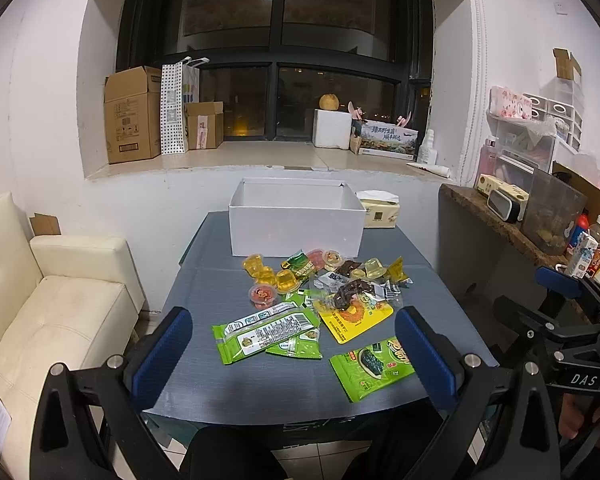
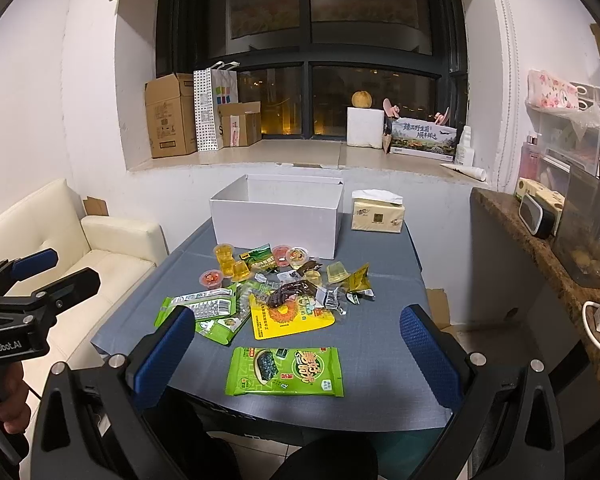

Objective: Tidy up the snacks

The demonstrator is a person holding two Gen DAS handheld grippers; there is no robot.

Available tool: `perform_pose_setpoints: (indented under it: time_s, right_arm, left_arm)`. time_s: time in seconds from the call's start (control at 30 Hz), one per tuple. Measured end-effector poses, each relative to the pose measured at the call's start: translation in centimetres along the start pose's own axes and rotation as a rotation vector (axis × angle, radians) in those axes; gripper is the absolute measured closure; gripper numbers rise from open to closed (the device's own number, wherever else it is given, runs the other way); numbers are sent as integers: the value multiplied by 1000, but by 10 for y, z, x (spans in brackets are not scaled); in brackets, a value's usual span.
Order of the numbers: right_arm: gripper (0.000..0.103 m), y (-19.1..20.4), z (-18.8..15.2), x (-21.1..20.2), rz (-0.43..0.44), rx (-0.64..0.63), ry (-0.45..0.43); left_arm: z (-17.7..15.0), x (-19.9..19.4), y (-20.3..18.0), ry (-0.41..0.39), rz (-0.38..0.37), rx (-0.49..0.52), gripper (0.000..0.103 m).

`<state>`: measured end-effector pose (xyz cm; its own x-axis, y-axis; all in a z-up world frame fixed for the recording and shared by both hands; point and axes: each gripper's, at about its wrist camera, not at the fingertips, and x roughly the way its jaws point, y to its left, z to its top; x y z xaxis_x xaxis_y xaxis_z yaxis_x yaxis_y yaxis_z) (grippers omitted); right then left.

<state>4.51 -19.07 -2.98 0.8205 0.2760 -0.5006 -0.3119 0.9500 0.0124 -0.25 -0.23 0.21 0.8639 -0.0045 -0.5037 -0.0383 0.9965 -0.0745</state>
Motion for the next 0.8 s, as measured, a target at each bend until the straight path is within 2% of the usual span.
perform_pose_setpoints:
  time_s: [0.8]
  right_arm:
    - [0, 0, 0, -1, 12, 5, -9]
  left_arm:
    - [0, -1, -1, -4, -1, 8, 0]
